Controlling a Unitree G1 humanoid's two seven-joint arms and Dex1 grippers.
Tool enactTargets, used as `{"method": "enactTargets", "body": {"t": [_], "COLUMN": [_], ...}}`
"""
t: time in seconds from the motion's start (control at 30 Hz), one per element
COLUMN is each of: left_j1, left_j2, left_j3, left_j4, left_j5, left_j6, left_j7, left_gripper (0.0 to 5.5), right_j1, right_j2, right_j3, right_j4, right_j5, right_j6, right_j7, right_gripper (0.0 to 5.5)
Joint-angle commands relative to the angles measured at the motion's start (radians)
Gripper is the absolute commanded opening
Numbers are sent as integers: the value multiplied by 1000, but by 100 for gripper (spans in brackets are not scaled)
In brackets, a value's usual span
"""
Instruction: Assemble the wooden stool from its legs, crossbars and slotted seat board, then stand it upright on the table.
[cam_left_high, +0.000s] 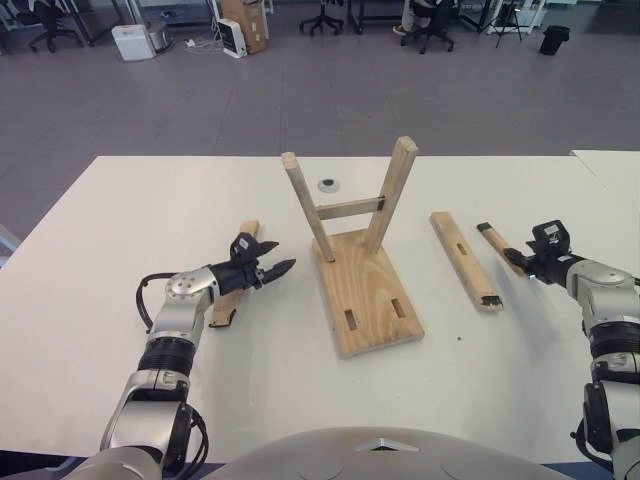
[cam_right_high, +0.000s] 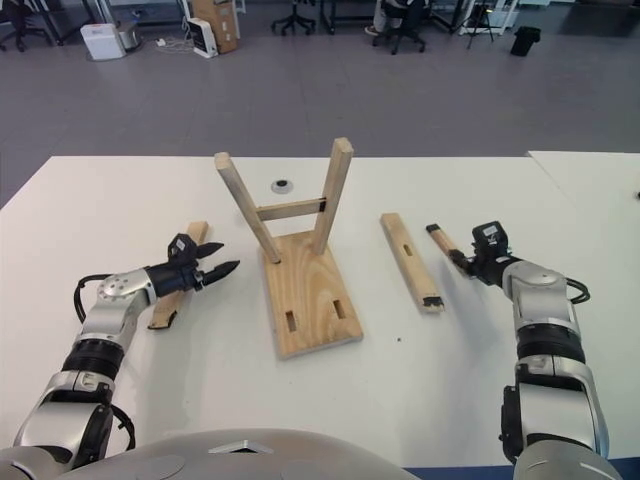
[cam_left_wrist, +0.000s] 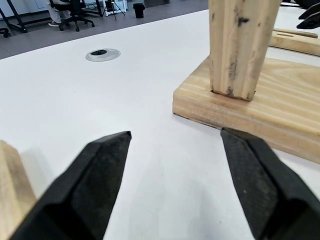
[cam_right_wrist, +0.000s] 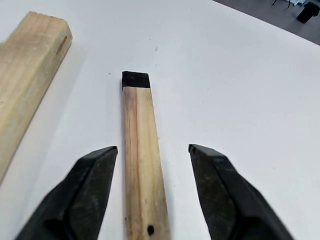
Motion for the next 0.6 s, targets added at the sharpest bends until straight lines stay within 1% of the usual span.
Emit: {"method": "enactTargets", "body": {"t": [0.03,0.1,0.2,0.27,0.33,0.4,0.47,0.53,0.57,0.6], "left_j1": [5,3,8,17,28,40,40,-5,-57,-133], "left_j2": [1,2,6,5,-10,-31,-38,-14,4,16], "left_j3": [1,3,4,5,26,87,153,232,264,281], "left_j4": [-17,-22,-31,-44,-71,-134,-200,-316,-387,-464], "left_j5": [-20,-26,-37,-42,-62,-136,-217,-324,-377,-435], "left_j6": [17,23,29,33,53,105,153,235,293,362], "left_j7": [7,7,9,17,51,93,130,168,205,249], "left_gripper": [331,331,331,331,331,331,331,331,331,331], "right_j1": [-64,-63,-60,-44,-24,-15,-13,0,2,-5], "right_j2": [-30,-40,-53,-58,-48,-27,-17,-5,12,36], "right_j3": [40,75,98,143,165,113,33,-71,-113,-130], "right_j4": [150,204,258,266,255,193,88,-177,-359,-550], "right_j5": [-17,-51,-73,-114,-131,-73,6,110,169,219], "right_j6": [62,47,-2,-54,-89,-101,-90,-64,-39,-12], "right_j7": [95,111,82,60,44,18,-15,-56,-81,-108], "right_gripper": [229,184,140,132,132,132,132,132,132,132]}}
